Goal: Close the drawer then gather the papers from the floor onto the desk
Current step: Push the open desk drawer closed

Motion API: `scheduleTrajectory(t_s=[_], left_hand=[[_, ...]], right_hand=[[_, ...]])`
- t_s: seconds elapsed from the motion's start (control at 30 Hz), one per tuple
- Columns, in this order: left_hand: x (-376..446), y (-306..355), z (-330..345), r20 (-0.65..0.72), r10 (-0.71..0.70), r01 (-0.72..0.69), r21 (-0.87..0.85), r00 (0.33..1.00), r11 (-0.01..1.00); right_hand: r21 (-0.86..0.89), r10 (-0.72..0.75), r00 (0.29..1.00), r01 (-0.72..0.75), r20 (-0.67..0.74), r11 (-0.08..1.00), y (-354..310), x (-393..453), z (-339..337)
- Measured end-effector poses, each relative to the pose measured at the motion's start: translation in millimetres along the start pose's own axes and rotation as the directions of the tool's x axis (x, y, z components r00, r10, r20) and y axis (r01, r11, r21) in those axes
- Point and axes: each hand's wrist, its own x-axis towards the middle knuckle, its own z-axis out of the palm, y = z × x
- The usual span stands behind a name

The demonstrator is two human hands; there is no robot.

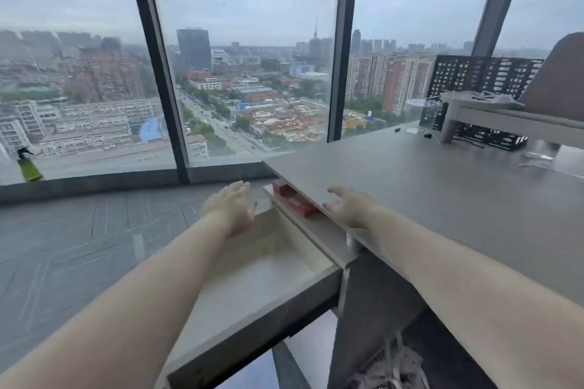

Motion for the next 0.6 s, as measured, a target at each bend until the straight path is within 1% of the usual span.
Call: scheduleTrajectory(t_s=[0.07, 0.13, 0.2, 0.23, 0.3, 0.4, 0.43, 0.47, 0.5, 0.6], left_hand=[[-25, -24, 5, 0.060, -0.063, 0.062, 0.021, 0.996, 0.998], [-48, -51, 19, 0.111, -0.146, 0.139, 0.064, 0.983, 0.988], [-60, -72, 31, 0.154, -0.292, 0.284, 0.069, 0.944, 0.956], [-65, -82, 34, 0.169, -0.373, 0.367, 0.067, 0.912, 0.928], [-75, -96, 40, 0.223, -0.527, 0.530, 0.051, 0.820, 0.846], [-80, -115, 55, 0.285, -0.670, 0.705, -0.031, 0.686, 0.709], [-78, -121, 61, 0.293, -0.687, 0.728, -0.053, 0.665, 0.683], [-77, -124, 63, 0.287, -0.687, 0.730, -0.071, 0.668, 0.680], [-76, -126, 64, 0.264, -0.678, 0.717, -0.085, 0.686, 0.692], [-73, -130, 60, 0.202, -0.607, 0.628, -0.058, 0.769, 0.776]], right_hand=[[-0.059, 0.022, 0.999, -0.020, 0.029, 0.998, -10, -12, 7], [-0.079, 0.038, 0.998, -0.034, 0.058, 0.996, -18, -21, 13], [-0.100, 0.036, 0.998, -0.031, 0.056, 0.995, -25, -23, 21], [-0.109, 0.036, 0.998, -0.031, 0.042, 0.994, -27, -22, 24], [-0.142, 0.045, 0.999, -0.044, 0.008, 0.989, -29, -18, 32], [-0.184, 0.040, 0.999, -0.043, -0.016, 0.982, -31, -10, 40], [-0.181, 0.037, 0.999, -0.040, -0.017, 0.983, -31, -8, 40], [-0.170, 0.035, 0.999, -0.037, -0.014, 0.985, -33, -7, 39], [-0.154, 0.032, 0.999, -0.032, -0.006, 0.988, -33, -5, 38], [-0.159, 0.000, 1.000, 0.000, 0.001, 0.987, -29, 0, 37]])
